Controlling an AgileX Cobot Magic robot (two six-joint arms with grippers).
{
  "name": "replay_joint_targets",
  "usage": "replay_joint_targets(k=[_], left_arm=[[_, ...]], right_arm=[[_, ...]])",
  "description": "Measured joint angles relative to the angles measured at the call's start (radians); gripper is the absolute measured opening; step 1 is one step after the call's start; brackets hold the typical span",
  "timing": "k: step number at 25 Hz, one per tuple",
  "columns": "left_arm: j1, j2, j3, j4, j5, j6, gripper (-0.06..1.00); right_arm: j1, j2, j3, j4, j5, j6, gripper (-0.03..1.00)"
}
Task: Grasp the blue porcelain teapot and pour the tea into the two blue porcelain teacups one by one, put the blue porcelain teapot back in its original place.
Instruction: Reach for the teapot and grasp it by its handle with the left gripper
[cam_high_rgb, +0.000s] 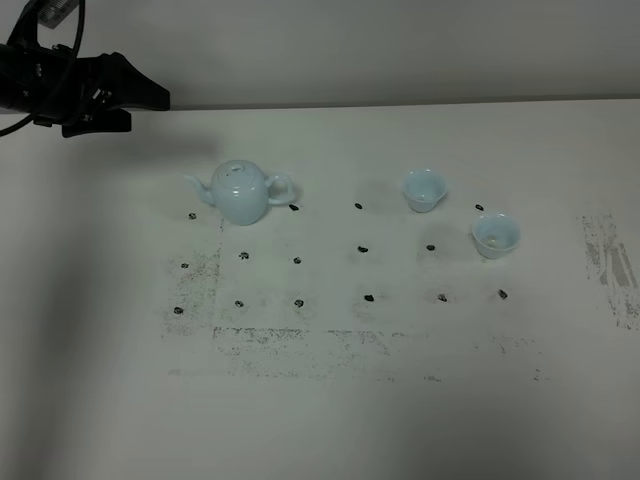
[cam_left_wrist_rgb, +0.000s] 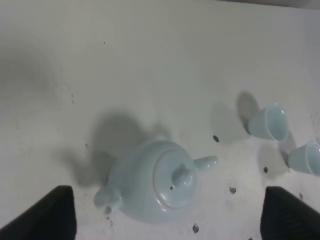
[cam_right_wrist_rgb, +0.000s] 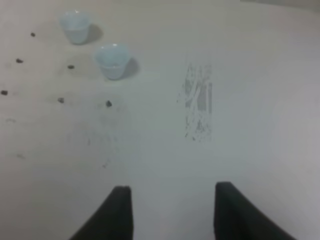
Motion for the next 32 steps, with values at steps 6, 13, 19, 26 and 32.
replay_joint_targets(k=[6, 13, 19, 26, 32], left_arm=[[0.000, 0.000, 0.000, 0.000, -0.006, 0.006, 0.71], [0.000, 0.000, 0.000, -0.011, -0.009, 0.027, 0.71], [0.000, 0.000, 0.000, -0.019, -0.008, 0.028, 0.71], [-0.027, -0.075, 0.000, 0.011, -0.001, 0.028, 0.71], [-0.222, -0.186, 0.000, 0.266, -0.092, -0.029, 0.65]], right_arm=[[0.000, -0.024, 0.000, 0.001, -0.002, -0.001, 0.33], [0.000, -0.025, 0.000, 0.003, -0.002, -0.004, 0.31], [0.000, -0.025, 0.000, 0.004, -0.002, -0.004, 0.31], [0.000, -0.025, 0.000, 0.004, -0.002, -0.004, 0.31], [0.000, -0.025, 0.000, 0.006, -0.002, -0.004, 0.31]])
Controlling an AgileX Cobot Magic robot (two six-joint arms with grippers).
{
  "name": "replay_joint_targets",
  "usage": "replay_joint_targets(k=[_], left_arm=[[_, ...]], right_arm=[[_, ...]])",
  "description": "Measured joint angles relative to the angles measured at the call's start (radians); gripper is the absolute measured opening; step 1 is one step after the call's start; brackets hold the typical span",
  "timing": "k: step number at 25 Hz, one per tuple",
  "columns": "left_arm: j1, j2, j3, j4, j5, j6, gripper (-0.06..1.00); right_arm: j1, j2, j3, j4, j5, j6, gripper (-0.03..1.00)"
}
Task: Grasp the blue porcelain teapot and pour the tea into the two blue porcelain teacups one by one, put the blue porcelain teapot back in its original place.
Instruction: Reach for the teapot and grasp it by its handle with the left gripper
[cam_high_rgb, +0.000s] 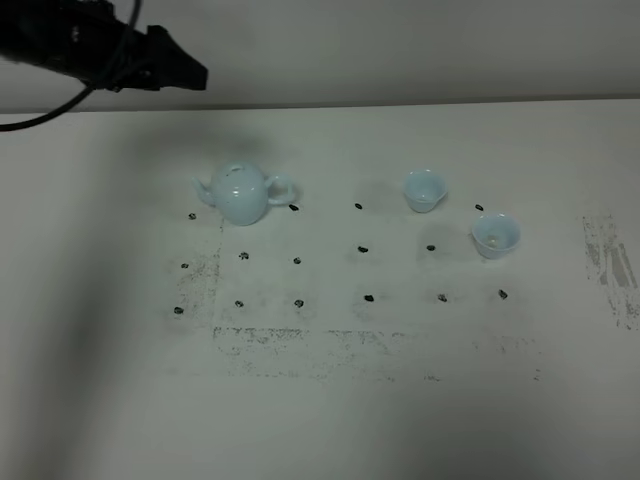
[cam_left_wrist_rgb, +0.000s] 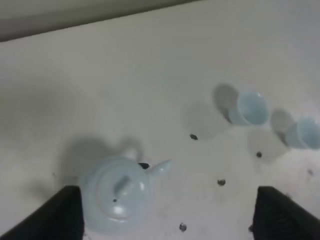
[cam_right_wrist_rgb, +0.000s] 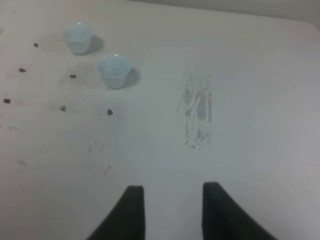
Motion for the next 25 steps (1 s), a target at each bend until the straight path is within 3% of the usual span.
replay_joint_targets(k=[4, 9, 12, 17, 20, 25], left_arm=[[-0.206, -0.030, 0.000, 0.304, -0.091, -0.141, 0.63], [-0.420, -0.019, 0.000, 0.842, -0.188, -0.462, 0.62], [-0.463, -0.003, -0.001, 1.062, -0.217, -0.611, 0.62], [-0.461, 0.054, -0.020, 1.411, -0.230, -0.823, 0.62], [-0.461, 0.100, -0.020, 1.525, -0.242, -0.900, 0.62], [-0.461, 0.181, -0.022, 1.595, -0.287, -0.863, 0.62]], right_arm=[[0.000, 0.000, 0.000, 0.000, 0.000, 0.000, 0.31], [0.000, 0.000, 0.000, 0.000, 0.000, 0.000, 0.30], [0.000, 0.000, 0.000, 0.001, 0.000, 0.000, 0.30], [0.000, 0.000, 0.000, 0.001, 0.000, 0.000, 0.30], [0.000, 0.000, 0.000, 0.001, 0.000, 0.000, 0.29], [0.000, 0.000, 0.000, 0.002, 0.000, 0.000, 0.29]])
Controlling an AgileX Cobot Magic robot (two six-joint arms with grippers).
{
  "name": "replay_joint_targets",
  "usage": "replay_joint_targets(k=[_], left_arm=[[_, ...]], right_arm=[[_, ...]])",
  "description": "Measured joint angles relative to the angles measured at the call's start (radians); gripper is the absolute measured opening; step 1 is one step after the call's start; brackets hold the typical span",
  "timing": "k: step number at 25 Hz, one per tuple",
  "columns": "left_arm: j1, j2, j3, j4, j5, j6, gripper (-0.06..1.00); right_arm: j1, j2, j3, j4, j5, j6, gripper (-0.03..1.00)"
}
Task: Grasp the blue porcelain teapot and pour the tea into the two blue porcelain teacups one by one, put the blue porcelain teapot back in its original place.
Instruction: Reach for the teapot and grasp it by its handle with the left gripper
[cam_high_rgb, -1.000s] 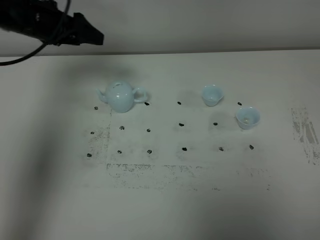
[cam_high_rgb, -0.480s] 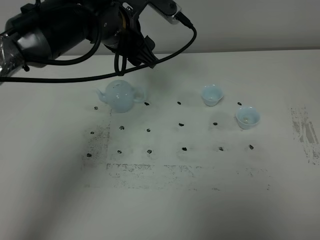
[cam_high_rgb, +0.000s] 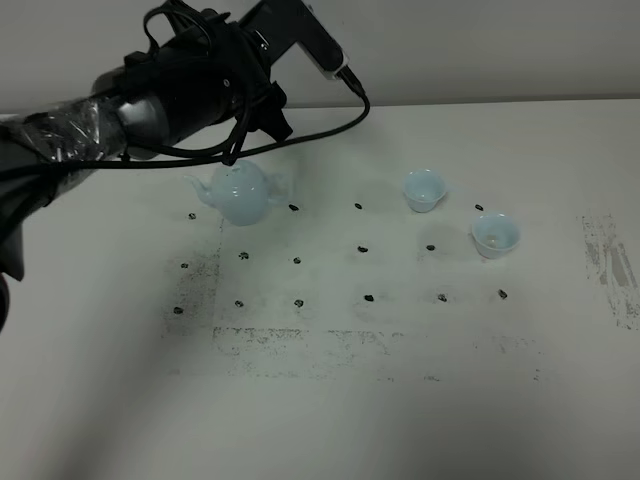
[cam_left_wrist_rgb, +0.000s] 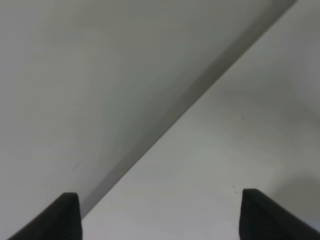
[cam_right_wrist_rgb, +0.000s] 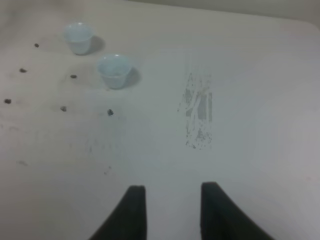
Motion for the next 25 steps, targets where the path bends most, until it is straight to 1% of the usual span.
replay_joint_targets(k=[3, 6, 12, 18, 22, 25], left_arm=[[0.000, 0.050, 0.000, -0.002, -0.030, 0.056, 0.62], [0.000, 0.086, 0.000, -0.020, -0.036, 0.131, 0.62], [0.000, 0.100, 0.000, -0.124, -0.038, 0.277, 0.62], [0.000, 0.100, 0.000, -0.257, -0.038, 0.423, 0.62], [0.000, 0.100, 0.000, -0.311, -0.004, 0.477, 0.62], [0.000, 0.100, -0.001, -0.326, 0.011, 0.490, 0.62]], right_arm=[[0.000, 0.000, 0.000, 0.001, 0.000, 0.000, 0.29], [0.000, 0.000, 0.000, 0.001, 0.000, 0.000, 0.29], [0.000, 0.000, 0.000, 0.002, 0.000, 0.000, 0.29], [0.000, 0.000, 0.000, 0.002, 0.000, 0.000, 0.29], [0.000, 0.000, 0.000, 0.002, 0.000, 0.000, 0.29], [0.000, 0.000, 0.000, 0.002, 0.000, 0.000, 0.29]])
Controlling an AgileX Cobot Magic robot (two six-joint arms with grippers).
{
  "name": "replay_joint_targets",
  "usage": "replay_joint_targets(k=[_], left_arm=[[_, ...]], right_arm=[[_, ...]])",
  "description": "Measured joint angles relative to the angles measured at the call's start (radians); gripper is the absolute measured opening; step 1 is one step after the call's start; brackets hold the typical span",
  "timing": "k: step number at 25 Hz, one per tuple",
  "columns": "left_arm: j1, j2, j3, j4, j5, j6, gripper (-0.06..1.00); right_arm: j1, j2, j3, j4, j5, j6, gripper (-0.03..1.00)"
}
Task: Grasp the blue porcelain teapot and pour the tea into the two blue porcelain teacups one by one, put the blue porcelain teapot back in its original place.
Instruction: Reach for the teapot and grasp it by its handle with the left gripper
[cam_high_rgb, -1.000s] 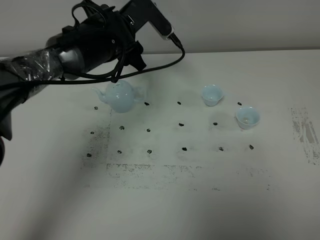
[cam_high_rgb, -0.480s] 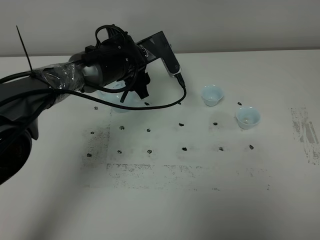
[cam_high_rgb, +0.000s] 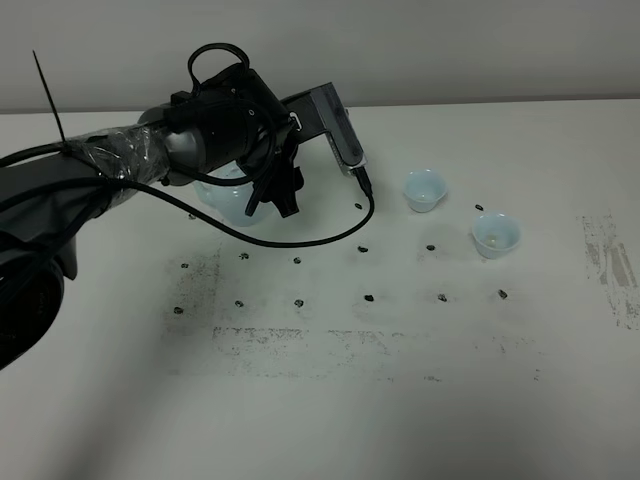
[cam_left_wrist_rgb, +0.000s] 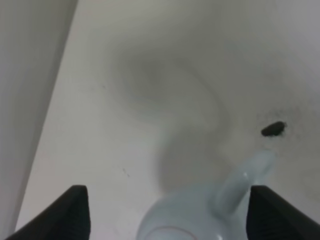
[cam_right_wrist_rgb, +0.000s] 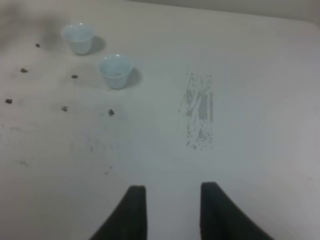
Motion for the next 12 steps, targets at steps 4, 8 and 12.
replay_joint_targets(k=[4, 8, 12], left_arm=[[0.000, 0.000, 0.000, -0.003, -0.003, -0.001, 0.62], [-0.005, -0.015, 0.000, -0.006, -0.069, -0.023, 0.62], [-0.003, -0.023, -0.006, 0.034, -0.181, -0.094, 0.62]], right_arm=[[0.000, 0.000, 0.000, 0.000, 0.000, 0.000, 0.29], [0.000, 0.000, 0.000, 0.000, 0.000, 0.000, 0.29], [0.000, 0.000, 0.000, 0.000, 0.000, 0.000, 0.29]])
